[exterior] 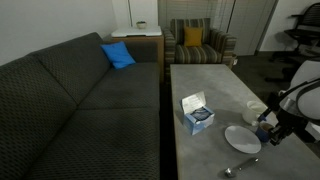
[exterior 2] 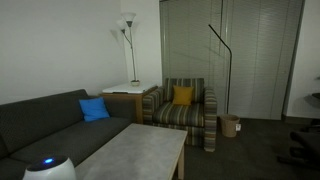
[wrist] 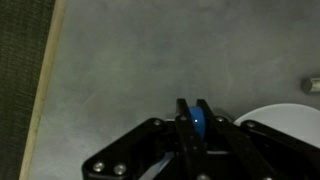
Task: Place the blue mug next to the white mug
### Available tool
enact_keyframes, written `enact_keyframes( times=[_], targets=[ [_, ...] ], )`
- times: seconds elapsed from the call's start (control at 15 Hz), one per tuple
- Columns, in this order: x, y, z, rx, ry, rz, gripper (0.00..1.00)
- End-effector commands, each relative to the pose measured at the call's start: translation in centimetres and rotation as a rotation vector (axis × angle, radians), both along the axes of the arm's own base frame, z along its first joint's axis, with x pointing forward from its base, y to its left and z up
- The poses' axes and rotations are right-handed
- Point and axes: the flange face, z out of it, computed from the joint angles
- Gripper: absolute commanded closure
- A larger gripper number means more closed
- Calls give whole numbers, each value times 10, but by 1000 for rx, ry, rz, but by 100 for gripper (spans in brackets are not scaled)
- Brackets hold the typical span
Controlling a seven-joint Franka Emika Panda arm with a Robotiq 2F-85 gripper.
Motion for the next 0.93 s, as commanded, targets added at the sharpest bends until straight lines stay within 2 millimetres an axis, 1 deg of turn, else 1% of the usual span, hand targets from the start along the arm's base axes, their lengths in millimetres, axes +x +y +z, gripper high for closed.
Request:
enact_keyframes(
  times=[0.0,0.33,0.8,0.87],
  targets=[
    [2,6,-33,37,-46,-92,97],
    [10,11,-37,38,-61,-115,97],
    [11,16,-38,39,-50,-90,96],
    [11,17,-38,37,-54,-78,62]
  ],
)
